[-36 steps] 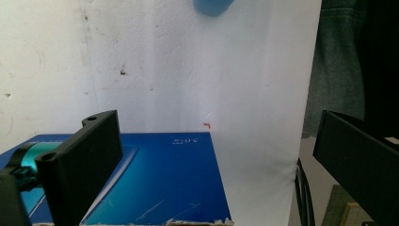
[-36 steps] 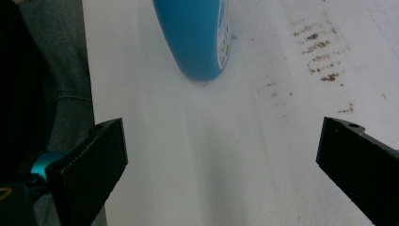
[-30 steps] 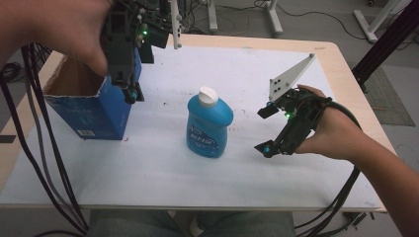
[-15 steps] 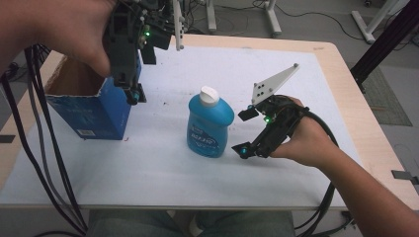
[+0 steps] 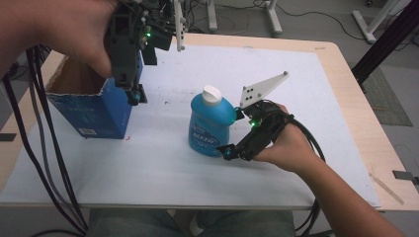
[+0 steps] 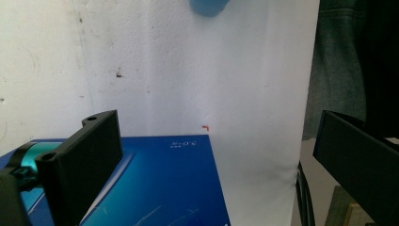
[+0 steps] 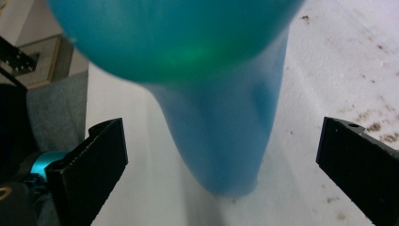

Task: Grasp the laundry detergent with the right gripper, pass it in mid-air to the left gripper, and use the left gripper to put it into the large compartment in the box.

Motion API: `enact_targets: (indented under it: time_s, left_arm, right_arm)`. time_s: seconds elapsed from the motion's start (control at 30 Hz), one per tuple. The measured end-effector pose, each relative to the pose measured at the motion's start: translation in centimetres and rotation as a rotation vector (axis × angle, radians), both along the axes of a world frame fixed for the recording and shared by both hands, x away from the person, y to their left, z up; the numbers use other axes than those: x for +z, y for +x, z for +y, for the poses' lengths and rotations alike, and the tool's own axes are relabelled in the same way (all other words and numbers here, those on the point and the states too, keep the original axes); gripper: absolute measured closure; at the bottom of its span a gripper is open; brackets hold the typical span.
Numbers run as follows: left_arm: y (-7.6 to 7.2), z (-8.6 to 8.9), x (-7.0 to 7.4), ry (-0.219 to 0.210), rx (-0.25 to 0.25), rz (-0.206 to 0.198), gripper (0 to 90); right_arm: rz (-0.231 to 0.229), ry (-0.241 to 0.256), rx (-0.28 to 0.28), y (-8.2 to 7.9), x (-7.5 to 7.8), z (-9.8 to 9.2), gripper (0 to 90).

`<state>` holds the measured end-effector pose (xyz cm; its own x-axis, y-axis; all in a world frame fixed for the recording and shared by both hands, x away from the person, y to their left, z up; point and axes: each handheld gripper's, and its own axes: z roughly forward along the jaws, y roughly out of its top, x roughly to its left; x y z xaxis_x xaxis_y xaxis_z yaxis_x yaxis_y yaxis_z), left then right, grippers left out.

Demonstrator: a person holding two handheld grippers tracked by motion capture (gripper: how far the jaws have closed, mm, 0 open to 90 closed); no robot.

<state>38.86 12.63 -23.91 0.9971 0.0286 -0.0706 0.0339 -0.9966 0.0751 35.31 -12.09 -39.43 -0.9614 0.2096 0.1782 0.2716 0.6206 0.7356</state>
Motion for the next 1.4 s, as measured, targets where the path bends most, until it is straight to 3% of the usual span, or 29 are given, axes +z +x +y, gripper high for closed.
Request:
enact_targets:
  time_s: [0.7,0.93,1.0,1.07,1.4]
  left_arm:
    - [0.1,0.4,-0.3,-0.004,0.001,0.005,1.7]
    - [0.1,0.4,-0.4,-0.002,0.004,0.012,1.7]
    - [0.1,0.3,-0.4,-0.001,0.003,0.013,1.7]
    - [0.2,0.3,-0.4,0.002,0.002,0.014,1.7]
    - [0.2,0.3,-0.5,0.002,0.014,0.016,1.7]
  right_arm:
    - [-0.032,0.173,-0.111,-0.7,-2.4,1.1,5.3]
    - [-0.068,0.200,-0.136,-0.8,-2.5,1.3,8.3]
    - [-0.070,0.216,-0.132,-0.9,-2.6,1.3,15.1]
    - [-0.074,0.234,-0.135,-0.9,-2.6,1.3,15.2]
    - [-0.083,0.243,-0.135,-0.9,-2.8,1.6,19.1]
